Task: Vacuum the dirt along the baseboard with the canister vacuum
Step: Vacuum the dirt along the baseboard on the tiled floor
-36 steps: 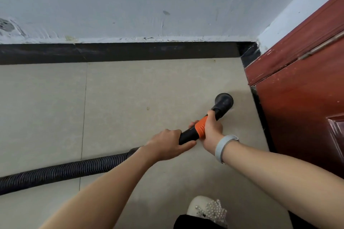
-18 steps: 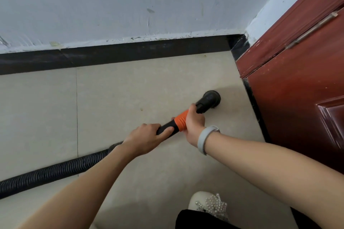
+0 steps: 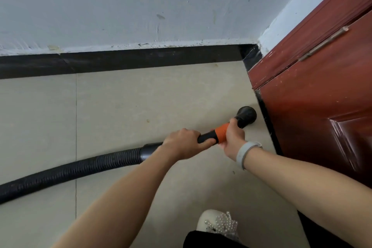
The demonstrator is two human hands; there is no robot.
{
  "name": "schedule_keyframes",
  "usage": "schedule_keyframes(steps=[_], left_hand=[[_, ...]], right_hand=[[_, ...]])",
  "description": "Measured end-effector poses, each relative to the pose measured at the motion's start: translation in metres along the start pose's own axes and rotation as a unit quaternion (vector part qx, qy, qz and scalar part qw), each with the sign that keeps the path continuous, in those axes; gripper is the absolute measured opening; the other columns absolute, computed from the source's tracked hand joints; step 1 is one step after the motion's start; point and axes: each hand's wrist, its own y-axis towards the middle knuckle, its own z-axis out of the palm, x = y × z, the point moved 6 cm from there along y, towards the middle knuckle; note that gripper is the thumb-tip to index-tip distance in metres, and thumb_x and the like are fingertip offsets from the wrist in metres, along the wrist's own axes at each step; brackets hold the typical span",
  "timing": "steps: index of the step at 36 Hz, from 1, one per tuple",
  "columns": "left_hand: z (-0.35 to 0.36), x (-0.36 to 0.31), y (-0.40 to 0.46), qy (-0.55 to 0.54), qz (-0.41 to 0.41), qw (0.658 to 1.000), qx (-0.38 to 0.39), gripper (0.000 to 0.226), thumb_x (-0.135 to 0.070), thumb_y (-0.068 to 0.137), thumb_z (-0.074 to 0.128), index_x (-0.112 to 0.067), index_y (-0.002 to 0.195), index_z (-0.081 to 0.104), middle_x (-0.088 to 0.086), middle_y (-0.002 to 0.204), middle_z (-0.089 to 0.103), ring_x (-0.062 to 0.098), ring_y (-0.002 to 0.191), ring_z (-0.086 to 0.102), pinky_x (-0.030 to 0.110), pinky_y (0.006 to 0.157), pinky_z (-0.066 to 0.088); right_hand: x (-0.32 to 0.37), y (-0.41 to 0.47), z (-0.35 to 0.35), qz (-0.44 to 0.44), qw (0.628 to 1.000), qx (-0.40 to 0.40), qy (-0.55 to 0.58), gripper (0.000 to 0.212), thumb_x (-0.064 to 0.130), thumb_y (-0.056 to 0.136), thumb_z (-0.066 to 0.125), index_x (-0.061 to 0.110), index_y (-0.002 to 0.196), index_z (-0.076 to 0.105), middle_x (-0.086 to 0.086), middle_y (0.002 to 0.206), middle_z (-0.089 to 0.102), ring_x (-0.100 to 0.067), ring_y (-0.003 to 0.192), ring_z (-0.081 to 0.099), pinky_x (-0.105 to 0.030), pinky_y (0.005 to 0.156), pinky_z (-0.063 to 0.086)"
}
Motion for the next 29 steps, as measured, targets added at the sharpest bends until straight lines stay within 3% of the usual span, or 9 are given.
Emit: schedule_keyframes(steps=[5,7,9,11,15,21,25,27,29], left_hand=[[-0.001,-0.012,0.012,-0.029,-0.012,0.999,-0.020,0.055,-0.072,0.089,0.034,-0.020,0.085,0.052,0.000,0.079,0.053,0.025,0.080,0.055,0.032,0.069,0.040],[-0.010,-0.006,0.017,-0.035,-0.023,0.998,-0.039,0.054,-0.072,0.090,0.034,-0.021,0.080,0.050,-0.001,0.077,0.052,0.025,0.080,0.054,0.032,0.068,0.039],[-0.020,0.006,0.018,-0.039,-0.045,0.996,-0.064,0.053,-0.072,0.089,0.033,-0.024,0.072,0.044,-0.002,0.073,0.051,0.025,0.078,0.054,0.033,0.067,0.038],[-0.032,0.024,0.015,-0.047,-0.074,0.992,-0.092,0.053,-0.073,0.089,0.033,-0.024,0.070,0.041,-0.003,0.071,0.050,0.024,0.075,0.054,0.032,0.066,0.038],[-0.057,0.069,0.001,-0.062,-0.118,0.981,-0.144,0.054,-0.072,0.089,0.033,-0.022,0.072,0.044,-0.001,0.070,0.053,0.020,0.067,0.054,0.031,0.061,0.040],[-0.069,0.140,-0.043,-0.097,-0.193,0.956,-0.199,0.053,-0.070,0.088,0.037,-0.021,0.069,0.044,-0.001,0.068,0.054,0.018,0.062,0.052,0.030,0.057,0.037],[-0.055,0.181,-0.082,-0.121,-0.241,0.933,-0.240,0.053,-0.067,0.089,0.038,-0.019,0.068,0.043,0.000,0.064,0.053,0.021,0.059,0.051,0.029,0.053,0.034],[-0.047,0.197,-0.102,-0.143,-0.265,0.917,-0.262,0.053,-0.065,0.090,0.039,-0.018,0.067,0.043,0.001,0.063,0.052,0.023,0.059,0.050,0.030,0.053,0.034],[-0.041,0.210,-0.119,-0.165,-0.279,0.901,-0.287,0.053,-0.064,0.090,0.040,-0.017,0.065,0.042,0.003,0.061,0.050,0.027,0.060,0.051,0.031,0.053,0.035]], right_hand=[[0.022,0.014,-0.002,-0.024,1.000,-0.012,-0.001,0.025,0.031,0.099,0.043,0.006,0.096,0.046,-0.011,0.083,0.058,-0.029,0.067,0.065,-0.042,0.069,0.055],[0.032,0.019,0.014,-0.037,0.999,-0.009,-0.004,0.027,0.030,0.098,0.044,0.009,0.082,0.045,-0.011,0.080,0.058,-0.030,0.063,0.064,-0.040,0.065,0.056],[0.039,0.021,0.038,-0.051,0.999,0.011,-0.009,0.029,0.029,0.097,0.046,0.009,0.076,0.045,-0.011,0.074,0.055,-0.029,0.058,0.060,-0.044,0.070,0.057],[0.043,0.022,0.067,-0.062,0.996,0.050,-0.028,0.030,0.032,0.096,0.049,0.006,0.080,0.047,-0.013,0.079,0.055,-0.029,0.062,0.060,-0.049,0.082,0.056],[0.039,0.008,0.129,-0.046,0.989,0.132,-0.053,0.036,0.036,0.098,0.046,0.002,0.110,0.047,-0.014,0.083,0.058,-0.025,0.061,0.064,-0.044,0.079,0.059],[0.000,-0.024,0.205,-0.030,0.972,0.209,-0.100,0.039,0.040,0.099,0.044,0.003,0.112,0.048,-0.011,0.074,0.057,-0.017,0.039,0.061,-0.048,0.083,0.058],[-0.040,-0.053,0.245,-0.025,0.950,0.265,-0.166,0.051,0.047,0.097,0.043,0.003,0.122,0.046,-0.014,0.102,0.061,-0.029,0.076,0.069,-0.050,0.088,0.055],[-0.059,-0.067,0.264,-0.028,0.933,0.288,-0.213,0.061,0.054,0.091,0.044,0.006,0.129,0.045,-0.016,0.123,0.059,-0.035,0.101,0.065,-0.051,0.093,0.052],[-0.077,-0.077,0.279,-0.023,0.917,0.312,-0.247,0.069,0.058,0.086,0.044,0.008,0.134,0.043,-0.017,0.129,0.057,-0.038,0.111,0.060,-0.053,0.096,0.049]])
